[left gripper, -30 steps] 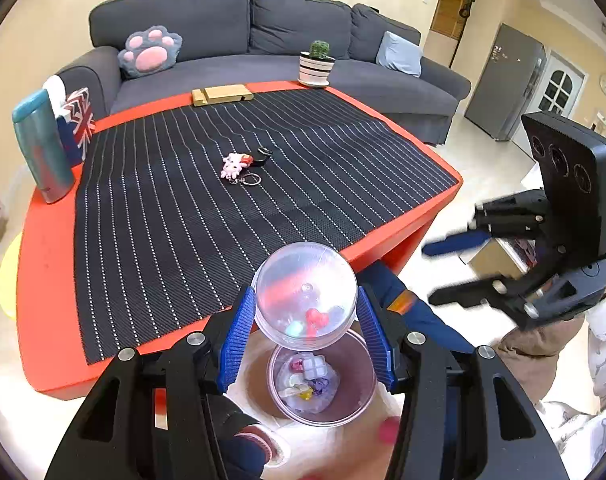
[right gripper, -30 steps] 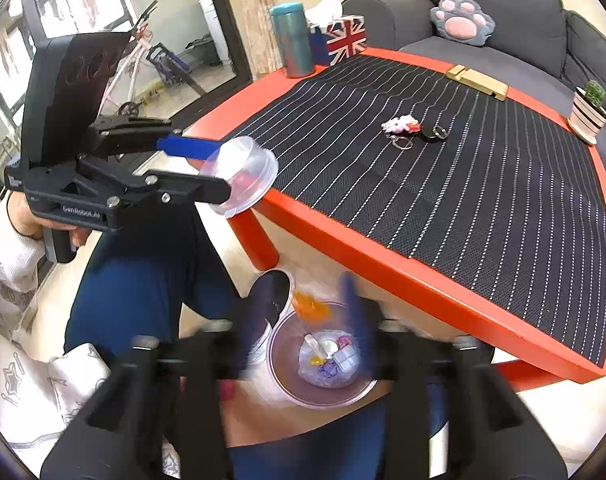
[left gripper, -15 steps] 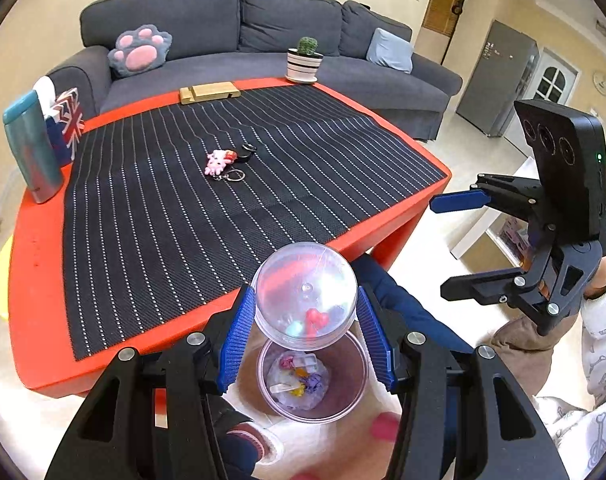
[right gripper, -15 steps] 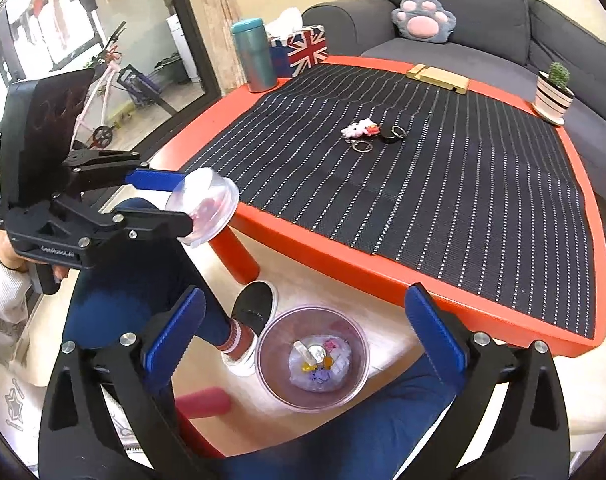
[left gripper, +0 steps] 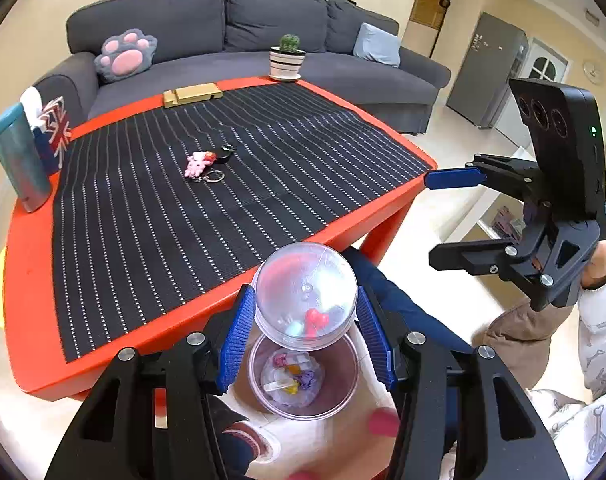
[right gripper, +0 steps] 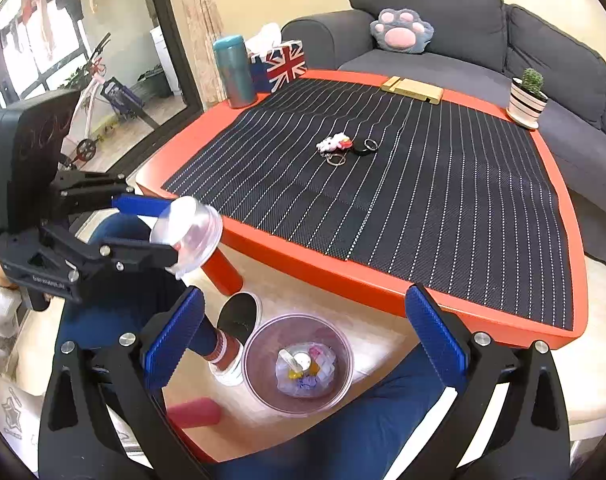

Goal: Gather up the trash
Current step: 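Open the left gripper to drop the dome cup into the bin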

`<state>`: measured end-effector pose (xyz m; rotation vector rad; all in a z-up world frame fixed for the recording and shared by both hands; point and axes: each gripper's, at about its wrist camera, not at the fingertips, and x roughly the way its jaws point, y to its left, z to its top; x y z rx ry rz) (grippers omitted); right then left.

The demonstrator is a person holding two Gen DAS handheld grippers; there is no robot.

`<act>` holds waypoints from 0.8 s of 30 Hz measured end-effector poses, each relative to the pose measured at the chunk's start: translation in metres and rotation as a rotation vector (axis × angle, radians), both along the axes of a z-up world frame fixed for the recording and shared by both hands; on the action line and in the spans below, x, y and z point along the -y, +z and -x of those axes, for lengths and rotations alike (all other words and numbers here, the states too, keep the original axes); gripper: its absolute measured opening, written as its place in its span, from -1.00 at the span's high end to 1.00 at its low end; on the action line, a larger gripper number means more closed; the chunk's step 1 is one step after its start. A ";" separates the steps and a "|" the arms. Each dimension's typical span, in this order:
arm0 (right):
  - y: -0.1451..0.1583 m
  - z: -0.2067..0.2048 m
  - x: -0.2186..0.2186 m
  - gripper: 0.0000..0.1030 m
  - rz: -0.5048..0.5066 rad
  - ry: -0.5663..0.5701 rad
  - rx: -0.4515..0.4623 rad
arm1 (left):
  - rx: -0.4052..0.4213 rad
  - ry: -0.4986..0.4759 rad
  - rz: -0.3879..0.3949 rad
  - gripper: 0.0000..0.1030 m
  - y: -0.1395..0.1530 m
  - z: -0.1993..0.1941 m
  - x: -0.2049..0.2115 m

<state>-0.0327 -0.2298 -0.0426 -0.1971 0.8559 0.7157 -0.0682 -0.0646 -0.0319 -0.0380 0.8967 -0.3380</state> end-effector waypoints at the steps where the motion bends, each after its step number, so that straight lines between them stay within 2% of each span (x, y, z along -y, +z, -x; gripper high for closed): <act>1: 0.001 0.000 0.001 -0.91 -0.002 -0.003 0.003 | 0.000 -0.006 0.001 0.00 0.000 0.000 0.002; 15: 0.007 -0.002 0.017 -0.91 -0.035 -0.045 0.017 | 0.003 -0.047 0.019 0.00 0.001 0.000 0.016; 16: 0.007 -0.002 0.018 -0.91 -0.037 -0.047 0.017 | 0.005 -0.049 0.018 -0.04 0.001 0.000 0.017; 17: 0.007 -0.002 0.019 -0.91 -0.038 -0.049 0.017 | 0.004 -0.051 0.014 -0.17 0.000 0.000 0.018; 18: 0.007 -0.002 0.019 -0.91 -0.038 -0.051 0.016 | 0.008 -0.048 0.015 -0.62 -0.001 -0.001 0.018; 19: 0.007 -0.002 0.019 -0.91 -0.038 -0.053 0.015 | 0.025 -0.037 0.022 -0.82 -0.001 0.001 0.017; 24: 0.005 -0.001 0.021 -0.91 -0.040 -0.057 0.010 | 0.012 -0.001 0.021 -0.83 -0.005 -0.001 0.012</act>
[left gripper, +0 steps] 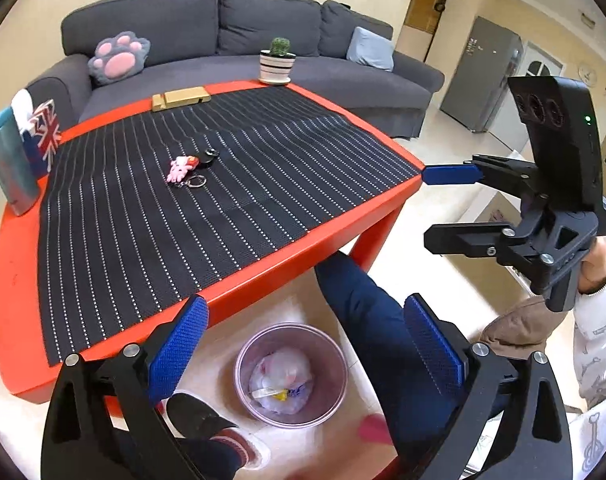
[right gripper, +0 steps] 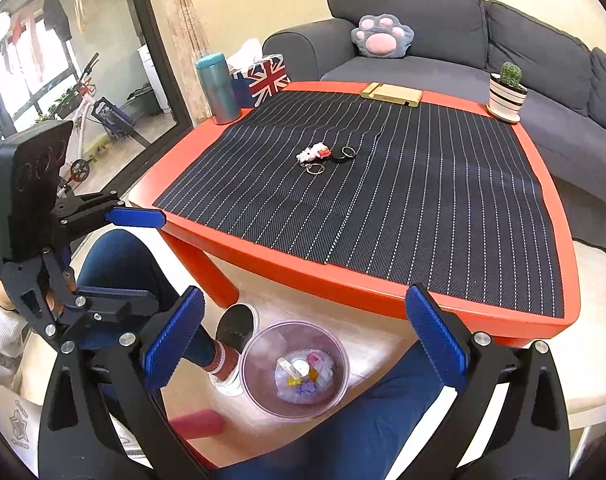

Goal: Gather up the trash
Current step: 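Open the left gripper to drop the dome cup into the bin, then move the left tool over the table toward the pink toy and keyrings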

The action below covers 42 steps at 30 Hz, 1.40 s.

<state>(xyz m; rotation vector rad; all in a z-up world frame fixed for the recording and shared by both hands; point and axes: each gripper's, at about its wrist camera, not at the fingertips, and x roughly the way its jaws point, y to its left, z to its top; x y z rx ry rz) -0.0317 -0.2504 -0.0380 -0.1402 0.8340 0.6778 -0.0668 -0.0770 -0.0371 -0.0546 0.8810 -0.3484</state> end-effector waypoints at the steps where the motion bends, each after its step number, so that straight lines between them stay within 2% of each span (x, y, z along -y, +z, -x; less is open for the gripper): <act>1: 0.000 0.000 0.000 -0.91 -0.001 0.001 -0.001 | 0.001 0.005 -0.002 -0.84 0.001 0.000 0.000; 13: -0.004 -0.001 -0.003 -0.91 -0.003 0.006 -0.009 | 0.005 0.046 -0.004 -0.85 0.003 -0.002 -0.008; 19: -0.005 -0.008 -0.004 -0.91 -0.004 0.001 -0.009 | 0.012 0.076 -0.012 -0.85 0.006 -0.015 -0.020; 31: 0.004 -0.036 -0.009 -0.91 0.009 0.003 -0.005 | 0.016 0.101 -0.018 -0.85 0.018 -0.076 -0.050; 42: 0.002 -0.048 -0.011 -0.91 0.024 0.004 -0.015 | -0.008 0.083 -0.081 -0.85 0.012 -0.139 -0.060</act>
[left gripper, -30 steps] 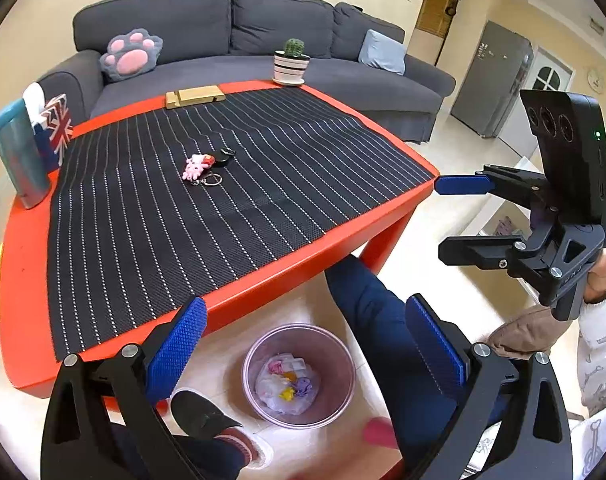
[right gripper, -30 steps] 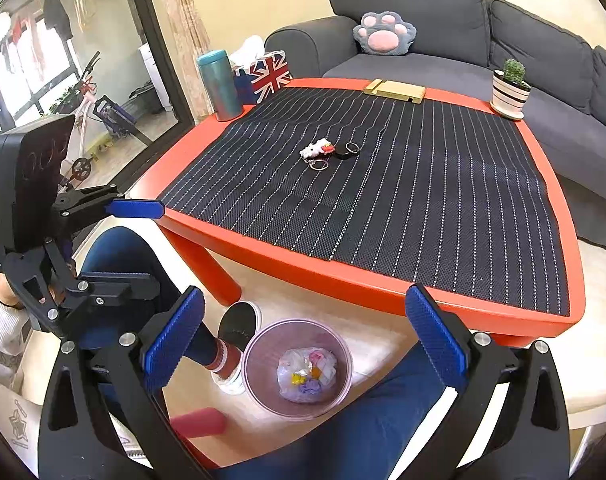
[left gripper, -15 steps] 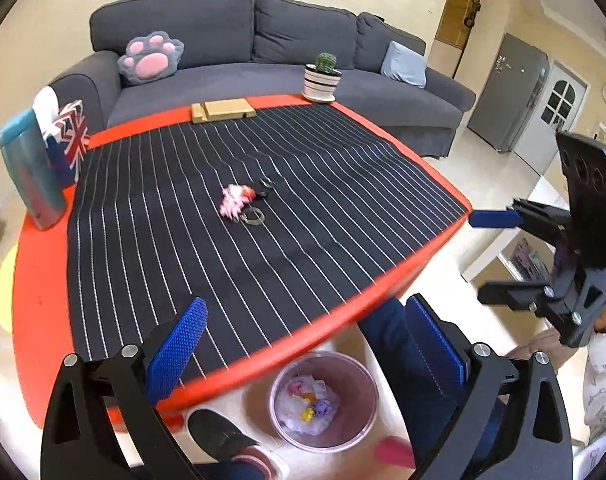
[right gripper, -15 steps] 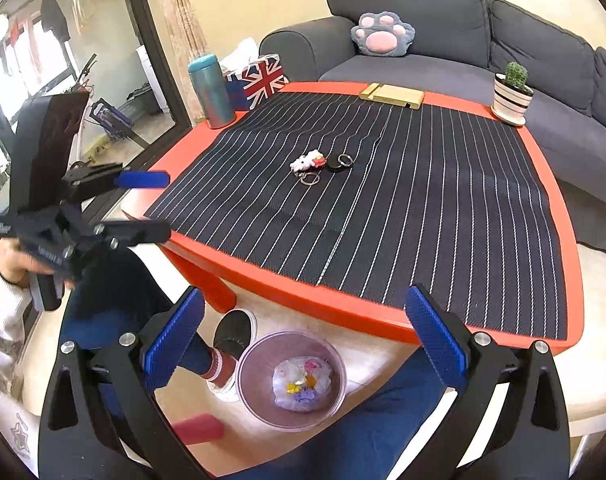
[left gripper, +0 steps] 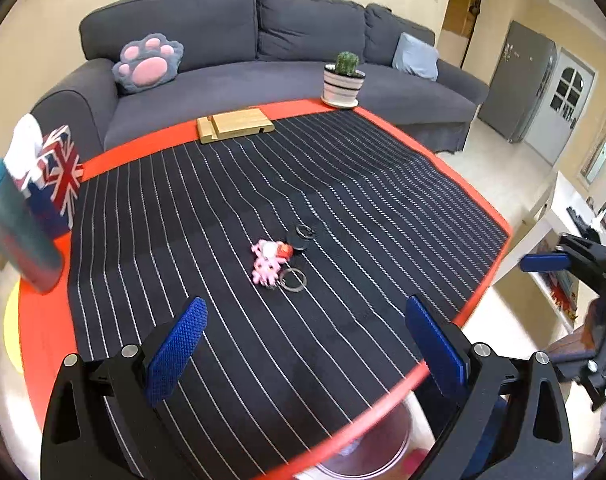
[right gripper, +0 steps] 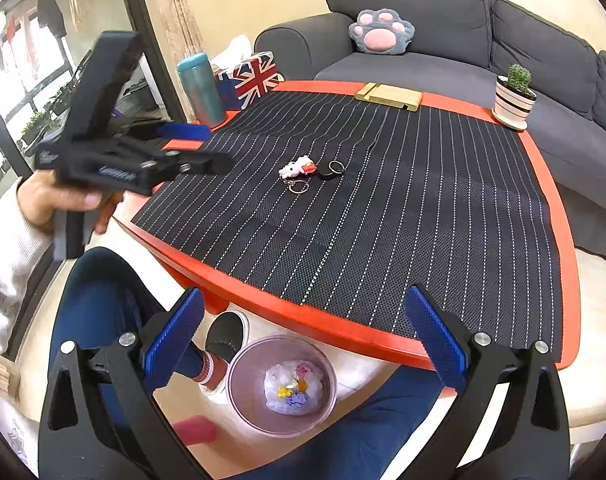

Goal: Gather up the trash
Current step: 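Move the left tool over the table toward the pink toy and keyrings, then close the left gripper on the pink toy keychain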

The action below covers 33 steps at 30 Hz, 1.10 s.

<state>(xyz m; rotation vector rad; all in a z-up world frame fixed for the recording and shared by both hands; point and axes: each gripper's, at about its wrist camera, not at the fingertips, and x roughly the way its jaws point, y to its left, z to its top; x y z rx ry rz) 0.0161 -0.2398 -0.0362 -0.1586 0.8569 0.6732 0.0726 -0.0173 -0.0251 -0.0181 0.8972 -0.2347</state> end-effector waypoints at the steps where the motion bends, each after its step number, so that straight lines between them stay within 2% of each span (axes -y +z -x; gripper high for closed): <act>1: 0.000 -0.001 0.000 -0.91 0.000 -0.001 -0.001 | -0.010 -0.007 -0.016 -0.85 -0.002 -0.008 0.001; 8: -0.002 -0.003 0.003 -0.91 0.004 -0.009 -0.008 | -0.072 -0.032 -0.055 -0.85 -0.019 -0.045 0.003; 15: -0.004 -0.005 0.008 -0.91 0.004 -0.018 -0.013 | -0.113 -0.039 -0.097 -0.84 -0.043 -0.063 0.007; 18: -0.006 -0.005 0.009 -0.91 0.011 -0.022 -0.019 | -0.126 -0.034 -0.091 -0.82 -0.049 -0.068 0.007; 22: -0.007 -0.005 0.010 -0.91 0.014 -0.022 -0.021 | -0.159 -0.017 -0.058 -0.41 -0.057 -0.076 0.002; 27: -0.007 -0.007 0.010 -0.92 0.018 -0.023 -0.022 | -0.175 -0.006 -0.043 -0.13 -0.064 -0.077 0.000; 32: -0.008 -0.011 0.006 -0.91 0.026 -0.019 -0.018 | -0.185 -0.010 -0.034 0.36 -0.069 -0.076 0.000; 33: -0.008 -0.012 0.006 -0.91 0.027 -0.020 -0.018 | -0.181 -0.011 -0.039 0.50 -0.068 -0.076 0.000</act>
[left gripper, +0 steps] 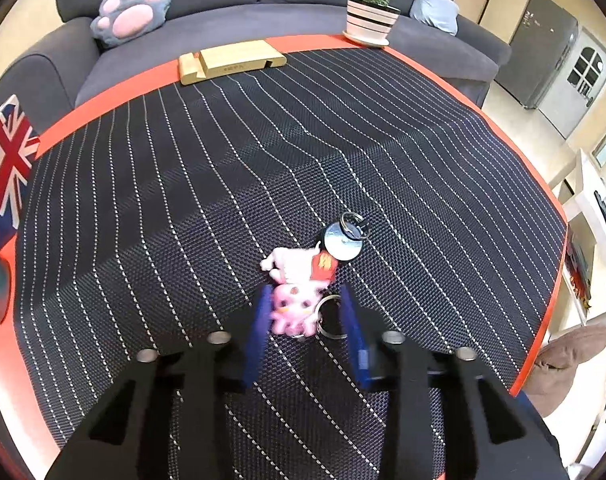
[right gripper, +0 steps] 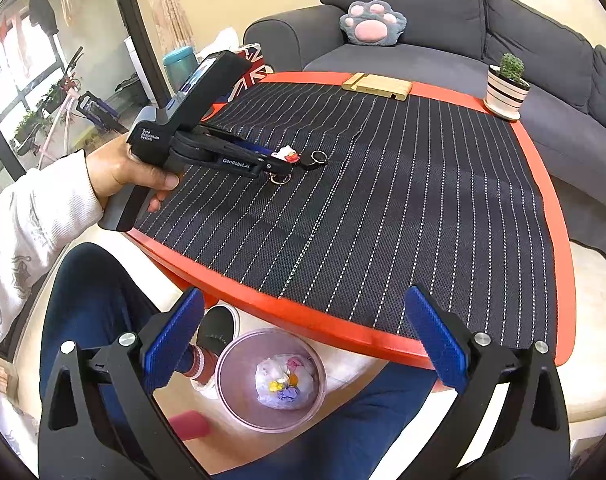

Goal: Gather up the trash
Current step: 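Close the left gripper on the pink toy keychain, then lift the pink toy with the left gripper while the right gripper grasps the black keyring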

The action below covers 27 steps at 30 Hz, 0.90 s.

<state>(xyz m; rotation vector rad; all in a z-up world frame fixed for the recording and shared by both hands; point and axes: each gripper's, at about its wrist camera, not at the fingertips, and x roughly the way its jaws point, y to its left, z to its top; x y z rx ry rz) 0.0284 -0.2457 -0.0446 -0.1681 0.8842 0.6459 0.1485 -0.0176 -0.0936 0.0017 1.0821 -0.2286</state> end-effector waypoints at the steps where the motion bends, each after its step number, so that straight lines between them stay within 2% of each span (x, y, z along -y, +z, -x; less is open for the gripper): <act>1: 0.000 -0.001 0.000 -0.91 0.001 -0.001 0.000 | 0.001 0.002 0.002 0.53 0.000 0.000 -0.001; 8: 0.000 -0.013 -0.008 -0.91 0.018 0.007 0.006 | 0.012 0.015 0.007 0.54 0.005 0.004 -0.006; 14: 0.005 -0.027 -0.020 -0.91 0.036 0.026 0.020 | 0.031 0.026 0.001 0.54 0.022 0.011 -0.014; 27: 0.016 -0.083 -0.071 -0.91 0.126 0.090 0.043 | 0.052 0.060 -0.006 0.54 0.047 0.027 -0.035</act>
